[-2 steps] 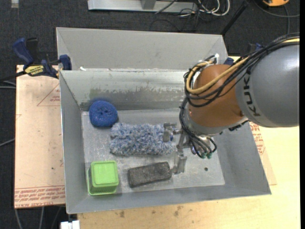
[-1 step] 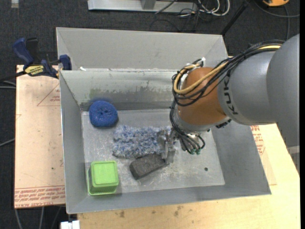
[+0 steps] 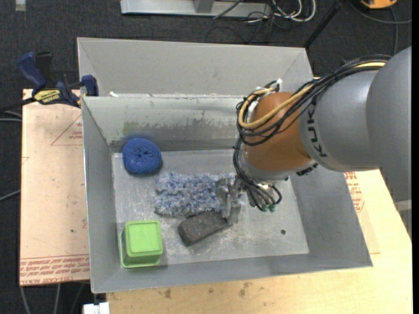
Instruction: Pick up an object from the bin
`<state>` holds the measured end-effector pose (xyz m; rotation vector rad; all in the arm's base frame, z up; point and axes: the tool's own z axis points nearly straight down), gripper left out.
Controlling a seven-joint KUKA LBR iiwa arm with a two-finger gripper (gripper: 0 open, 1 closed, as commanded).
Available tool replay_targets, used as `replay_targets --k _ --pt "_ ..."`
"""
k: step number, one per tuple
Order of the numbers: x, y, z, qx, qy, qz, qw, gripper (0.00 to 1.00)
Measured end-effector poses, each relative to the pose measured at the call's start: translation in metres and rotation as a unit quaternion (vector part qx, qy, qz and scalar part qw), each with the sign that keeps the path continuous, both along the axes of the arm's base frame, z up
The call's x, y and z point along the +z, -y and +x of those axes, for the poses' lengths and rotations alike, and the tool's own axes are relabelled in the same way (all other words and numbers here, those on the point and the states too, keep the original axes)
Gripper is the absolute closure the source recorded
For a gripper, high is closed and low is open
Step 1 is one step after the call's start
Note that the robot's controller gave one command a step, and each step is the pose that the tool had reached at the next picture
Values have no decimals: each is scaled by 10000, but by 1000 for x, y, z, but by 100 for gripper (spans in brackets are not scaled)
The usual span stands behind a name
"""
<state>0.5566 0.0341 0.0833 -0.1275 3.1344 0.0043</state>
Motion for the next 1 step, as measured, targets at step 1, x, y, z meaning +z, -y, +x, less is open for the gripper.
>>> replay_targets --k 1 --pt "141 10 16 132 1 -12 9999 100"
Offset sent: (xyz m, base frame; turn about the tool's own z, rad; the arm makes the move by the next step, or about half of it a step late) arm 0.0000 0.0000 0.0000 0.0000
